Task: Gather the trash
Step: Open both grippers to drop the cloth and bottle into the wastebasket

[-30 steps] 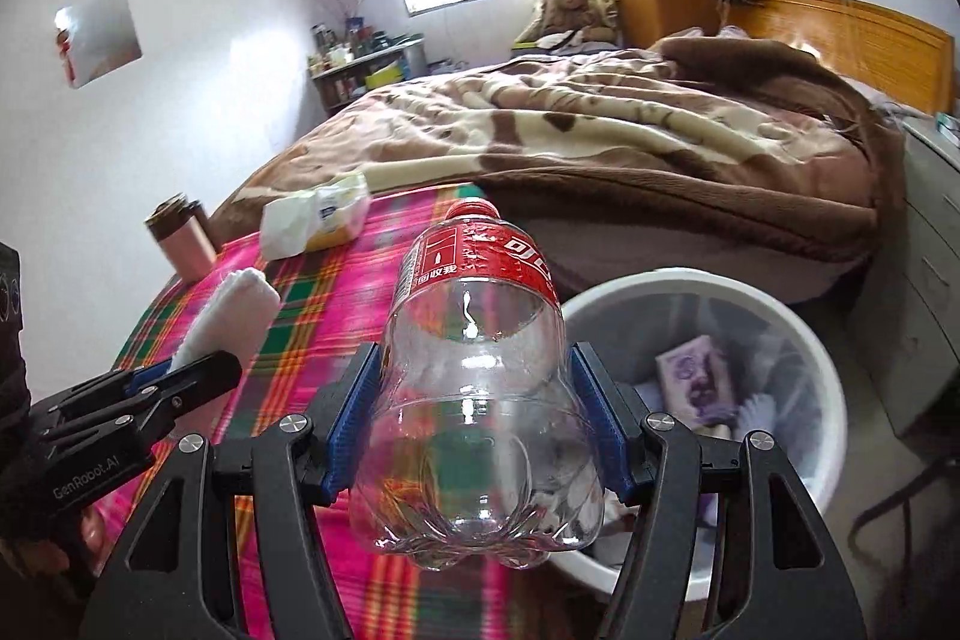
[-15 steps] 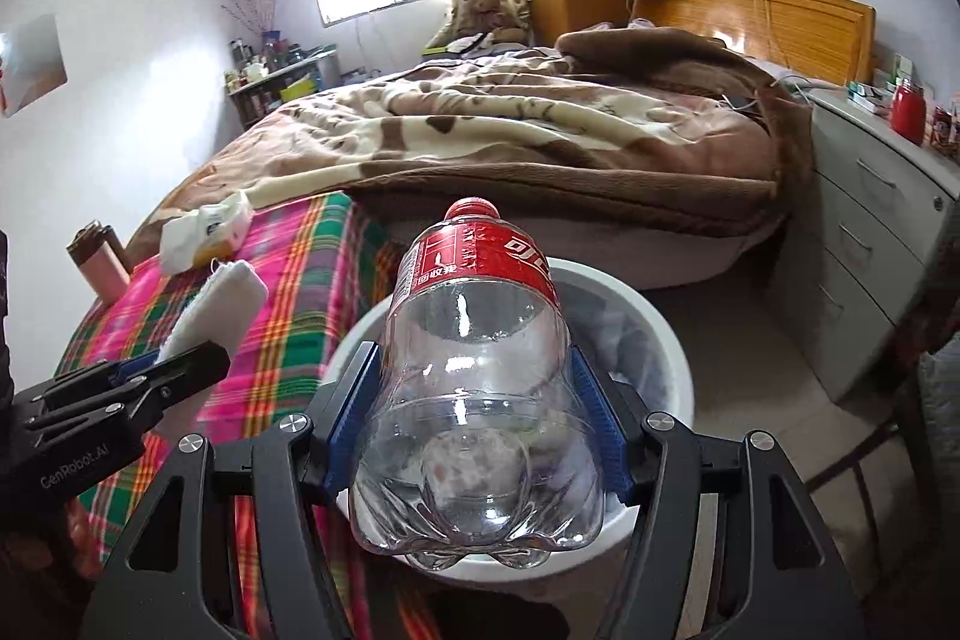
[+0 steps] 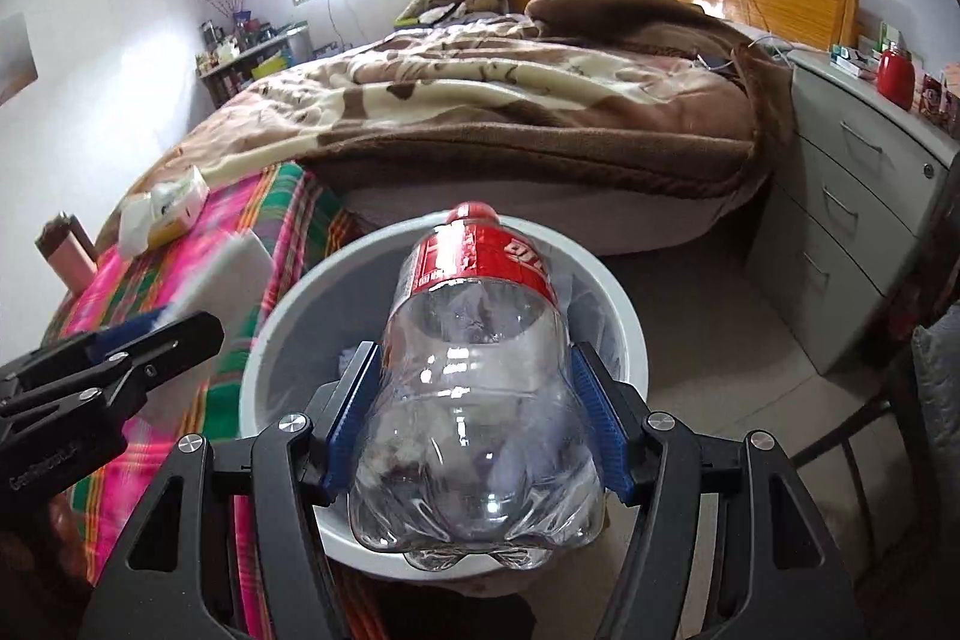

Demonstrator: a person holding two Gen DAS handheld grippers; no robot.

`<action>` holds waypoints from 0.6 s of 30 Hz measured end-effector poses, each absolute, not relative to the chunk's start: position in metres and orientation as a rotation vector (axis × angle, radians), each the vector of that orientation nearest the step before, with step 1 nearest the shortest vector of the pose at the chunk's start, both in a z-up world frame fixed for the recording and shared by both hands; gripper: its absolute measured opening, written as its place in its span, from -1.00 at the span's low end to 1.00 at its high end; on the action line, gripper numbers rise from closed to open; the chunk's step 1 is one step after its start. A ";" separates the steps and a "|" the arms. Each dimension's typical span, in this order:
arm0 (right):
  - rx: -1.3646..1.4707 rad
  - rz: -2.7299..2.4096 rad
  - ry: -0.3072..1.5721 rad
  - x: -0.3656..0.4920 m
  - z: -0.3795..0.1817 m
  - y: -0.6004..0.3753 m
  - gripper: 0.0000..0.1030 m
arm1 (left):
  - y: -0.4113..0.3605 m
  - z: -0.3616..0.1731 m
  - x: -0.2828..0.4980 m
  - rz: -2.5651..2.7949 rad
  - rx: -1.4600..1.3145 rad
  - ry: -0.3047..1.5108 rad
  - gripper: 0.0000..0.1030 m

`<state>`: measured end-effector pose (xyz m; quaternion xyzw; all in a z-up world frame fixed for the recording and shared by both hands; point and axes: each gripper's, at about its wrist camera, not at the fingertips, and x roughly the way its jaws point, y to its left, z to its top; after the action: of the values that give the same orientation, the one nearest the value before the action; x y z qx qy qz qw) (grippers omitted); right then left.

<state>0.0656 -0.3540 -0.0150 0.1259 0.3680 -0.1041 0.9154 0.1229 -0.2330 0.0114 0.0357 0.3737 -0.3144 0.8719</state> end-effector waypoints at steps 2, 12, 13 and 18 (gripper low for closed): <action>0.251 -0.220 0.772 0.065 -0.019 -0.354 0.26 | -0.231 0.011 0.123 -0.663 0.065 0.779 0.20; 0.261 -0.219 0.746 0.057 -0.008 -0.350 0.39 | -0.218 0.017 0.117 -0.652 0.050 0.770 0.31; 0.261 -0.220 0.742 0.056 -0.007 -0.349 0.39 | -0.216 0.018 0.116 -0.650 0.048 0.769 0.32; 0.267 -0.224 0.719 0.050 -0.003 -0.342 0.39 | -0.205 0.024 0.107 -0.636 0.053 0.747 0.33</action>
<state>0.0497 -0.3421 -0.0026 0.1298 0.3501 -0.1090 0.9213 0.1067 -0.2051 0.0237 0.0256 0.3586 -0.3056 0.8817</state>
